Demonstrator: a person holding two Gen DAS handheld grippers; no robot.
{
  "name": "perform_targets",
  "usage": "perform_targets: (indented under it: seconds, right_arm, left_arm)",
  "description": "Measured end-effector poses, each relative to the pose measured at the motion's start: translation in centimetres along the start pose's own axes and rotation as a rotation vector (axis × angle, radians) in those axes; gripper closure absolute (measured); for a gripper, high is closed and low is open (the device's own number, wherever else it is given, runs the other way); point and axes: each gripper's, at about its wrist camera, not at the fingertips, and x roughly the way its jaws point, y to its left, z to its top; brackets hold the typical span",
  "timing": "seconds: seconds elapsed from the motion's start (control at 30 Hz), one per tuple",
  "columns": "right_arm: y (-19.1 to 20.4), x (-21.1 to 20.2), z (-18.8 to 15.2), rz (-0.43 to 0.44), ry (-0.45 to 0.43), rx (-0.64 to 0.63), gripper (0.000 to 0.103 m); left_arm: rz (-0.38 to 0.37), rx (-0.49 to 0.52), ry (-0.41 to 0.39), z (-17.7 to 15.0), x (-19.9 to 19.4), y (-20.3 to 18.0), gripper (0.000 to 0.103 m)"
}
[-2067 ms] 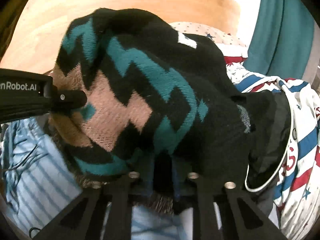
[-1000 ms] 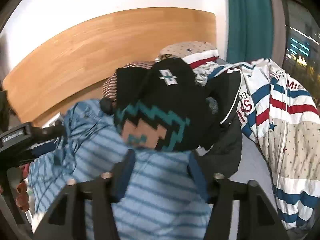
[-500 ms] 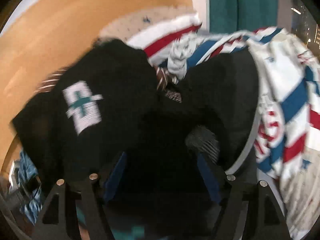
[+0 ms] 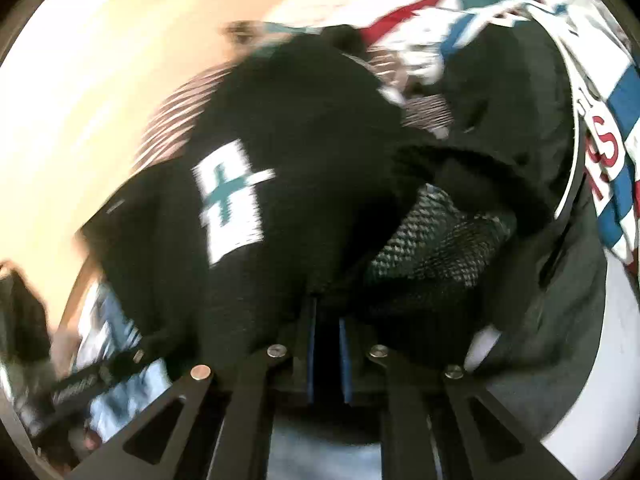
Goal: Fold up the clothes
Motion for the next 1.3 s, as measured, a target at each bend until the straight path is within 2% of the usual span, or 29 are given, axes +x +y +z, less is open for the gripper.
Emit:
perform_targets:
  seconds: [0.1,0.17,0.23,0.3,0.37,0.4,0.47,0.53,0.6,0.63,0.7,0.73,0.77,0.87,1.03,1.23,1.3]
  right_arm:
    - [4.2,-2.2,-6.8,0.108,0.076,-0.091,0.093]
    - [6.8,-3.1,-12.3,0.183,0.176,-0.15,0.095]
    - [8.8,-3.7,-17.8,0.237,0.269,-0.225,0.097]
    - [10.0,-4.4,-21.4,0.265,0.319,-0.272,0.099]
    - [10.3,-5.5,-22.8,0.238,0.311,-0.277,0.099]
    - [10.2,-6.3,-22.8,0.228,0.293,-0.263,0.098]
    - [9.7,-8.1,-22.3,0.226,0.25,-0.22,0.098]
    - [9.2,-10.3,-21.0,0.258,0.192,-0.176,0.098]
    - [9.2,-12.7,-19.7,0.265,0.125,-0.181,0.096]
    - [9.4,-13.4,-18.9,0.254,0.098,-0.191,0.093]
    - [9.7,-14.6,-17.4,0.219,0.052,-0.207,0.079]
    - [9.8,-14.8,-16.8,0.188,0.037,-0.209,0.062]
    - [9.8,-15.1,-16.3,0.157,0.022,-0.212,0.059]
    - [9.7,-15.5,-15.1,0.073,-0.009,-0.209,0.056]
    - [7.5,-14.2,-16.4,0.051,0.033,-0.151,0.051]
    - [4.9,-13.7,-16.7,-0.038,0.031,-0.101,0.05]
    - [4.4,-13.7,-16.5,-0.054,0.026,-0.082,0.045]
  left_arm:
    - [0.018,-0.055,-0.013,-3.7,-4.2,3.1,0.091]
    - [0.078,-0.116,-0.003,-6.2,-6.6,6.5,0.095]
    - [0.117,-0.21,0.029,-7.3,-8.6,10.6,0.097]
    - [0.111,-0.313,0.032,-8.2,-10.8,13.9,0.097]
    - [0.118,-0.37,0.019,-8.6,-13.0,15.4,0.097]
    - [0.128,-0.384,0.014,-8.6,-14.0,15.6,0.097]
    - [0.128,-0.388,-0.011,-8.4,-15.8,15.6,0.087]
    - [0.104,-0.352,-0.035,-8.3,-17.1,14.6,0.049]
    - [0.061,-0.314,-0.061,-8.0,-17.8,12.8,0.033]
    - [0.038,-0.297,-0.071,-7.7,-18.0,11.9,0.033]
    - [0.006,-0.272,-0.055,-8.1,-17.3,10.2,0.033]
    - [-0.008,-0.26,-0.047,-8.3,-16.9,9.3,0.033]
    - [-0.008,-0.25,-0.035,-8.6,-16.3,8.8,0.033]
    - [-0.005,-0.217,0.001,-9.7,-14.6,7.1,0.033]
    - [0.063,-0.137,0.055,-10.7,-11.3,5.4,0.033]
    - [0.081,-0.121,0.043,-11.0,-10.4,5.7,0.033]
    - [0.094,-0.121,0.038,-11.0,-10.3,5.8,0.033]
